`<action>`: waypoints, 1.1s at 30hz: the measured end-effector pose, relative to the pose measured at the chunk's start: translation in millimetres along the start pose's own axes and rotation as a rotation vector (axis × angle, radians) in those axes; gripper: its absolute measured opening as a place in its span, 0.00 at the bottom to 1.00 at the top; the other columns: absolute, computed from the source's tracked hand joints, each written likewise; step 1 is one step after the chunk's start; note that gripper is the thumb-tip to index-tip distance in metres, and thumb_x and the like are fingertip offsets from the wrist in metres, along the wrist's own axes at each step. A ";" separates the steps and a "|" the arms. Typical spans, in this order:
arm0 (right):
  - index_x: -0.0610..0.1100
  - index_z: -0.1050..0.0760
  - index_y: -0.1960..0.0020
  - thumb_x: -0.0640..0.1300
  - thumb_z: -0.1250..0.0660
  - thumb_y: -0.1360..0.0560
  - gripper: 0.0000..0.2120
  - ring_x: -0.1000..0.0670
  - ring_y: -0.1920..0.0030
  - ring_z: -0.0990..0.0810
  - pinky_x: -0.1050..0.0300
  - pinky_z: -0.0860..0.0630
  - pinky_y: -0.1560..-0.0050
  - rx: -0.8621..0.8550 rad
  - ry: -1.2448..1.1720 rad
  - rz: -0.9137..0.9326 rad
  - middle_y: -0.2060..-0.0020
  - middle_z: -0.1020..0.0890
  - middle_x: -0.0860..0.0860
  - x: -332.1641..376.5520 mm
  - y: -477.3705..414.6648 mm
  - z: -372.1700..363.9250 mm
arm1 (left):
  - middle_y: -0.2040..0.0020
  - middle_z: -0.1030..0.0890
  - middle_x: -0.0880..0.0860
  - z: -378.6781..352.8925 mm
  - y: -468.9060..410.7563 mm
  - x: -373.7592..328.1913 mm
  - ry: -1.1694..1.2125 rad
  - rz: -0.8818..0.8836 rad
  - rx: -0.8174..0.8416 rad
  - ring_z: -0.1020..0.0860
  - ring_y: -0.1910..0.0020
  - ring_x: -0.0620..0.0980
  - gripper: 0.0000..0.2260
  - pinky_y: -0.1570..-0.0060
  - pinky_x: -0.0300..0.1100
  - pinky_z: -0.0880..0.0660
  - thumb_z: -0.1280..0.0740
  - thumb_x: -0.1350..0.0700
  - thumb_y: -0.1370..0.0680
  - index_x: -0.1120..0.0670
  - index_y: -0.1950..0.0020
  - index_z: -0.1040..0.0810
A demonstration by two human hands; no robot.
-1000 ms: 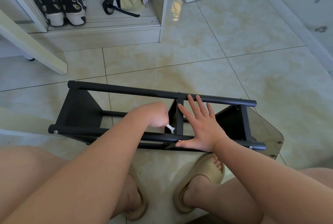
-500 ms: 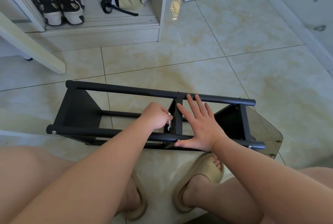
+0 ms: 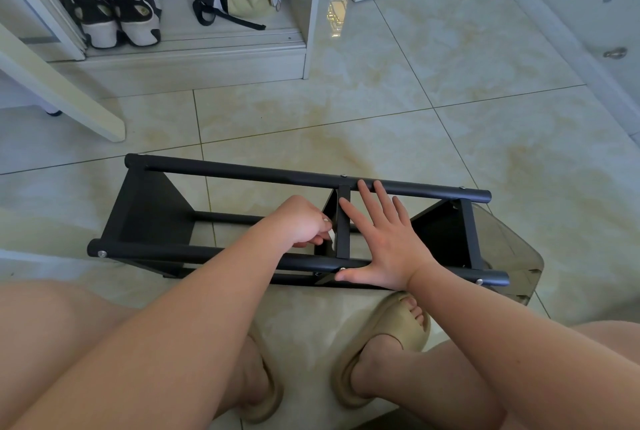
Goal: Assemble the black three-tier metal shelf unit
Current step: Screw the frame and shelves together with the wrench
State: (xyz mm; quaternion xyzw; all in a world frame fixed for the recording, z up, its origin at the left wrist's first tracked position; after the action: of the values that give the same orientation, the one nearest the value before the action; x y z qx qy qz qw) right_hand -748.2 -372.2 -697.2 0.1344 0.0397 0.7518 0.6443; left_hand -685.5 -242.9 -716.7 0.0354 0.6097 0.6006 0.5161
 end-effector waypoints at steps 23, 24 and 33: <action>0.54 0.56 0.17 0.85 0.47 0.36 0.57 0.40 0.20 0.67 0.34 0.63 0.23 -0.024 0.025 0.002 0.18 0.61 0.46 1.8 3.0 -3.2 | 0.59 0.15 0.47 -9.4 -7.7 22.4 0.042 0.080 0.165 0.20 0.58 0.43 0.06 0.46 0.43 0.23 0.37 0.55 0.17 0.54 0.49 0.23; 0.54 0.56 0.17 0.85 0.47 0.36 0.57 0.40 0.20 0.67 0.34 0.62 0.22 -0.025 0.022 0.002 0.18 0.61 0.46 1.8 3.0 -3.0 | 0.59 0.14 0.47 -8.4 -7.8 23.1 0.030 0.070 0.176 0.20 0.58 0.43 0.05 0.48 0.42 0.23 0.37 0.55 0.17 0.54 0.49 0.22; 0.54 0.55 0.17 0.85 0.47 0.36 0.57 0.41 0.20 0.67 0.35 0.63 0.23 -0.024 0.021 0.002 0.18 0.61 0.46 2.1 3.4 -2.9 | 0.58 0.15 0.44 -6.1 -2.3 16.4 -0.195 -0.060 0.251 0.20 0.55 0.43 0.08 0.46 0.42 0.24 0.37 0.56 0.17 0.51 0.54 0.22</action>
State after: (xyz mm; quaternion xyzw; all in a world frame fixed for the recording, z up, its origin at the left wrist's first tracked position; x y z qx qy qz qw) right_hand -752.5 -370.4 -698.9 0.1189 0.0376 0.7541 0.6448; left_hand -695.9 -236.9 -729.6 0.1395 0.6278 0.4976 0.5821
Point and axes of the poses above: each hand's wrist, its own y-axis away from the middle knuckle, its own z-axis out of the back of the hand, x = y × z, the point moved 9 cm from there along -y, towards the middle knuckle
